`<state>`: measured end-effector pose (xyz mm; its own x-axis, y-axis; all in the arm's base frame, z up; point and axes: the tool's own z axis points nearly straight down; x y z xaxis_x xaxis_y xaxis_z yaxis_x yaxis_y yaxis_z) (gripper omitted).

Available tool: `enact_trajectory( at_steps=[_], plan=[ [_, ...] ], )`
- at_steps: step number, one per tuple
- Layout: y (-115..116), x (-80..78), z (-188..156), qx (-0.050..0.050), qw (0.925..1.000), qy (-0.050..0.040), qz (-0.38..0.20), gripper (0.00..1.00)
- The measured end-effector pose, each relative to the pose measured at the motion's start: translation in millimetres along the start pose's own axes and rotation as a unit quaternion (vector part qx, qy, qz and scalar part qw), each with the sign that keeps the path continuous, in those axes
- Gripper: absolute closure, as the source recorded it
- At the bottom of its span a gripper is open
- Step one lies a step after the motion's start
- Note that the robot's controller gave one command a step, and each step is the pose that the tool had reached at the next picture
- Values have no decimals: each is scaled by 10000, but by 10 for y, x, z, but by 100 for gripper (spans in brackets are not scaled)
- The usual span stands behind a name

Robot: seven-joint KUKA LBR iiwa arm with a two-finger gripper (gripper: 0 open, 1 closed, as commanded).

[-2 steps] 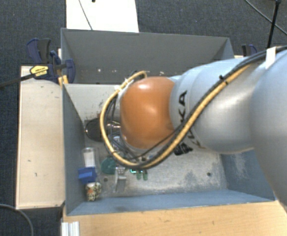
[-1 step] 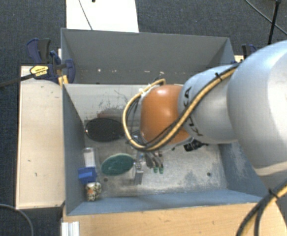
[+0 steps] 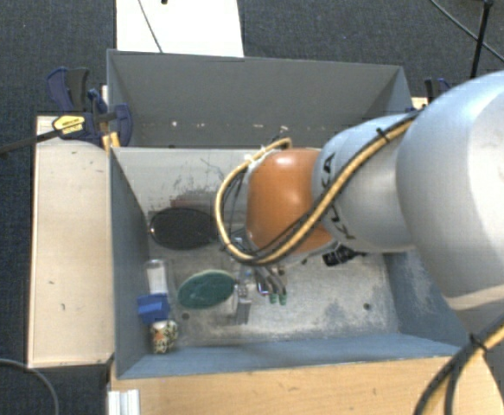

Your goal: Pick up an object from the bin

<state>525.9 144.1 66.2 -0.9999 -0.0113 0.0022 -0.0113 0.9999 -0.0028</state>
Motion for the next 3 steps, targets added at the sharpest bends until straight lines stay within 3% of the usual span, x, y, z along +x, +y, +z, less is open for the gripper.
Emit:
enact_trajectory(
  at_steps=[3],
  plan=[
    [0, -14, -9, -18, 9998, -10, 198, 0]
  ],
)
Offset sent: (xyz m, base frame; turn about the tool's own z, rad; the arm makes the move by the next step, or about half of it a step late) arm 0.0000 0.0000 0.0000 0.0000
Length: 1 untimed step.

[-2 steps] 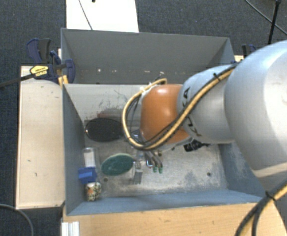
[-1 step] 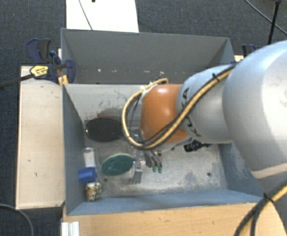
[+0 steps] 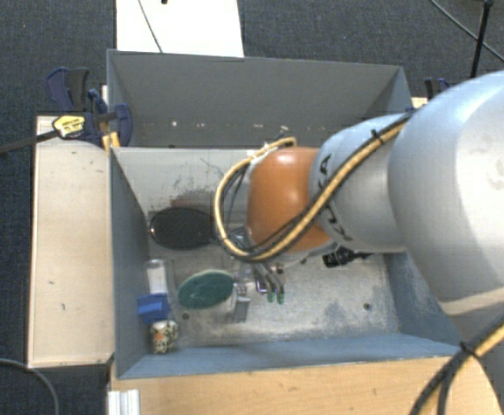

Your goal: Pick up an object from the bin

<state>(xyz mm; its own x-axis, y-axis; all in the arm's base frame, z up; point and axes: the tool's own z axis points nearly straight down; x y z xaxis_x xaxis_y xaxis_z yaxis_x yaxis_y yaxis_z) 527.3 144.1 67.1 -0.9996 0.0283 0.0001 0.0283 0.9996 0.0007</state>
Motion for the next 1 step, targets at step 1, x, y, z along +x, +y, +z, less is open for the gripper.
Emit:
enact_trajectory(
  at_steps=[1],
  plan=[
    [-4, 0, 1, 3, 10000, 1, 23, 100]
  ],
)
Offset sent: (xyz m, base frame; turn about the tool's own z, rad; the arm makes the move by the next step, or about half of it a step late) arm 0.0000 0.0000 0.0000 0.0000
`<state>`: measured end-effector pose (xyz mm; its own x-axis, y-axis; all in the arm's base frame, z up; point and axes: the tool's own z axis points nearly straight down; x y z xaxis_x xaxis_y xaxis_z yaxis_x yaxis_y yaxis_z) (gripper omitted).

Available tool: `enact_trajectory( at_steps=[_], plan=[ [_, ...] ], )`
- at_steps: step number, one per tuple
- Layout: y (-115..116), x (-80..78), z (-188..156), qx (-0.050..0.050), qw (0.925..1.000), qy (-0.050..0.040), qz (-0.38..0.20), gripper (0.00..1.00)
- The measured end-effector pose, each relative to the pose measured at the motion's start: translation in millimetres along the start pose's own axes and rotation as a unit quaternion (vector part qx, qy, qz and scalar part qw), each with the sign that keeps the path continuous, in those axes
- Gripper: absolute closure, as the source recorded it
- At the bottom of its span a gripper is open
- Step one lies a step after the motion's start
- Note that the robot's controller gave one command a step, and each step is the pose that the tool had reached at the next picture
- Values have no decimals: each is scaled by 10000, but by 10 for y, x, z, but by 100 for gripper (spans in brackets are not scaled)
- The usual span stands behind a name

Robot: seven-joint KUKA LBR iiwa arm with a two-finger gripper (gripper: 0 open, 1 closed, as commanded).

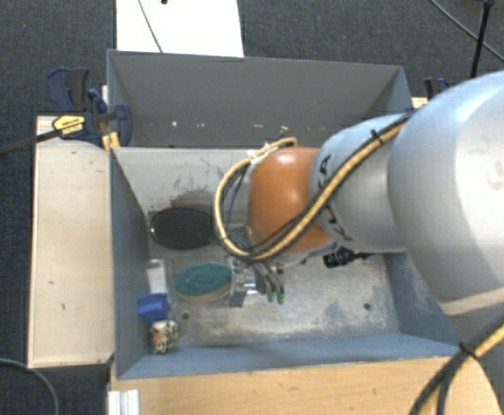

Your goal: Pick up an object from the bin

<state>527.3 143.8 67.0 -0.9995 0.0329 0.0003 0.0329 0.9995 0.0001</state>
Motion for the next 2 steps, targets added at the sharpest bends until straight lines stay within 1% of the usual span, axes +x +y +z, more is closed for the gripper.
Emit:
enact_trajectory(
  at_steps=[1, 2],
  plan=[
    [-1, -8, -87, -9, 10000, -20, 41, 100],
    [2, -34, -917, -15, 10000, -46, 56, 100]
  ],
)
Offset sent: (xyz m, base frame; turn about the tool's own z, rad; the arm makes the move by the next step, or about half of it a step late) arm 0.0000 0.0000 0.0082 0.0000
